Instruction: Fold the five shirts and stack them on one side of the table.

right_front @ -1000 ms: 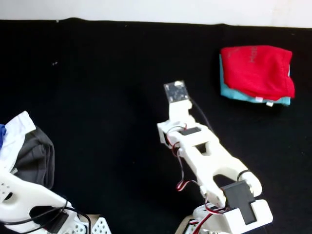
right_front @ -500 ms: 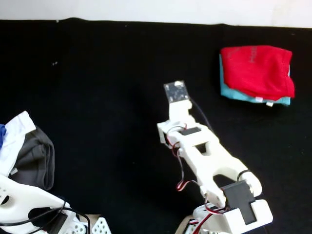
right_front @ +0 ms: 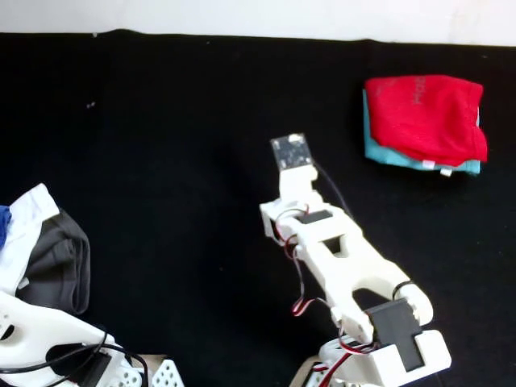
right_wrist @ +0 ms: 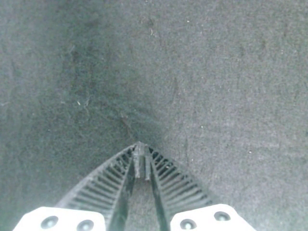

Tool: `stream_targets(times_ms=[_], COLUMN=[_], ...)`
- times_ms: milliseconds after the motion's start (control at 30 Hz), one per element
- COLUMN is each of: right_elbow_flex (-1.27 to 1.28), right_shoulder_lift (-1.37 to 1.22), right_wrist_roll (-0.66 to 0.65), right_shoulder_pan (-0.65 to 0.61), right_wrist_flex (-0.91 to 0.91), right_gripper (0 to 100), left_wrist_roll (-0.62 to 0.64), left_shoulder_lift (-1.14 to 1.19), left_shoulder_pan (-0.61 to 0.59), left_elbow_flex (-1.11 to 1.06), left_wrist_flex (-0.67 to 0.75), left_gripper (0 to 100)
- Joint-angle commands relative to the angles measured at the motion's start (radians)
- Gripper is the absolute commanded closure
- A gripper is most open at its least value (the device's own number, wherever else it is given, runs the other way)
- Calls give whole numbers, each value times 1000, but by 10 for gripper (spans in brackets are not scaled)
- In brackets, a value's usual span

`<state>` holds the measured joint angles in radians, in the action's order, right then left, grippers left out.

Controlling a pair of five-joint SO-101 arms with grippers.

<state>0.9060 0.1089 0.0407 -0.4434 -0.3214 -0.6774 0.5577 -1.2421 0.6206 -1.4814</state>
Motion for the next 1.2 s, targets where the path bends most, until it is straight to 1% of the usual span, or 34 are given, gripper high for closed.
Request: stream_targets(times_ms=[0, 33, 100, 167, 233, 367, 533, 600, 733, 900, 1033, 1067, 1167], right_elbow_flex=[-1, -1, -1, -1, -1, -1, -1, -1, -1, -2, -4, -5, -5], right_shoulder_lift=[31, 31, 31, 31, 31, 31, 31, 31, 31, 31, 31, 31, 36], right_wrist_roll=[2, 2, 2, 2, 2, 2, 2, 2, 6, 8, 11, 21, 117], right_shoulder_pan=[-8, -8, -8, -8, -8, -8, -8, -8, -4, -1, 30, 38, 76], right_wrist_flex=[16, 16, 16, 16, 16, 16, 16, 16, 16, 16, 16, 16, 16], right_gripper=[992, 992, 992, 992, 992, 992, 992, 992, 992, 992, 992, 992, 992], left_wrist_roll=[-3, -3, -3, -3, 5, 110, 132, 141, 206, 253, 296, 307, 336], left_shoulder_lift=[-7, -8, -15, -19, -44, -114, -199, -232, -285, -344, -392, -404, -438], left_shoulder_pan=[45, 59, 87, 120, 156, 259, 446, 518, 662, 860, 1021, 1063, 1188], left_elbow_flex=[2, 2, 4, 12, 50, 163, 257, 257, 259, 260, 260, 260, 260], left_wrist_flex=[5, 5, 3, -5, -48, -149, -264, -269, -267, -269, -269, -269, -265], left_gripper=[1000, 976, 996, 991, 992, 992, 992, 992, 992, 992, 992, 992, 992])
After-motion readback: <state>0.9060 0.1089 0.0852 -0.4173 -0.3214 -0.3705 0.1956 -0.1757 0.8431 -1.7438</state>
